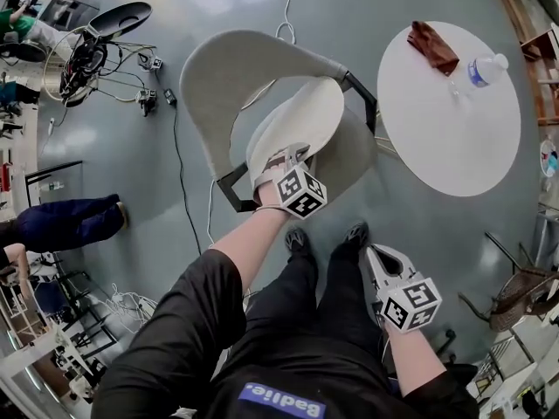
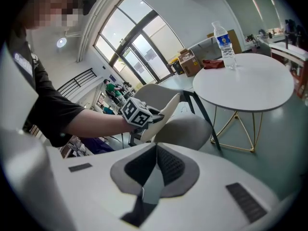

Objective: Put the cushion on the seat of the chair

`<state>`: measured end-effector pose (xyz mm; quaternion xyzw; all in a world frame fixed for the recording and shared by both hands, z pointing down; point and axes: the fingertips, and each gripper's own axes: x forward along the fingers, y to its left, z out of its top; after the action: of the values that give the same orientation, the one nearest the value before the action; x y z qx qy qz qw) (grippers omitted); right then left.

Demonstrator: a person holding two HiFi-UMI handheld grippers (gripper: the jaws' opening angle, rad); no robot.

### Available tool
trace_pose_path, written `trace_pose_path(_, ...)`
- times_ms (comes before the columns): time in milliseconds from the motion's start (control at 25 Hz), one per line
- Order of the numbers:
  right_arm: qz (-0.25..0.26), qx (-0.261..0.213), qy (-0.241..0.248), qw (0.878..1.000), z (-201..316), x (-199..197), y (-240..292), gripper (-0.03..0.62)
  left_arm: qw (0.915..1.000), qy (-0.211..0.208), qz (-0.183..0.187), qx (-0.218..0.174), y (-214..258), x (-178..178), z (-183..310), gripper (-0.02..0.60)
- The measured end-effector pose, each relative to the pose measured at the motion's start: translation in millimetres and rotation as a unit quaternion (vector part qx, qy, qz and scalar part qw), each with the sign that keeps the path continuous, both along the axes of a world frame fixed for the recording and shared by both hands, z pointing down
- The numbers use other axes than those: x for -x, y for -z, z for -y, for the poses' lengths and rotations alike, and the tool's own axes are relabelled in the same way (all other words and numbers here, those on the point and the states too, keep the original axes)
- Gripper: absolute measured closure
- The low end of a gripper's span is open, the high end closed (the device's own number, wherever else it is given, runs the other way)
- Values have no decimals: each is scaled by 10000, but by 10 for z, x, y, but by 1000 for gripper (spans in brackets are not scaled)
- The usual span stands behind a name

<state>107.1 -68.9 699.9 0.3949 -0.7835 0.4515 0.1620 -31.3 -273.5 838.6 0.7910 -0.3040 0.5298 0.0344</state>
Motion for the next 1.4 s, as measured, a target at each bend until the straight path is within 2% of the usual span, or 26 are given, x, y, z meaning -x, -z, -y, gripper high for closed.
trace_pose_path(400,-124,232,-397,9989,-349,-303,-320,565,9977,-375,479,295,-655,-212,-204,518)
trace_pose_path(680,-74,319,-636,9974,-473,-394,-491,565,9964,-318,502,602,-1089,-299,-379,498)
trace_pose_path(1040,-142,452,-645,9968,-642,-429,-679,563,9903,-279,497,1269,-1584,-494,-687,403)
trace_pose_path(1120,-146,477,-651,9966,-660,-444,-706,563,9890,-311,532,1341,-1646,-522,-746,402)
trace_pose_path(1320,-146,445,-694,9965,-650,-480,-710,563,9875,-320,603,1417,-1685,-546,-843,342)
trace_pose_path(1400,-143,381,-697,9967,-602,-482,-666,563,9885,-328,515,1386,-1590,-591,-831,339)
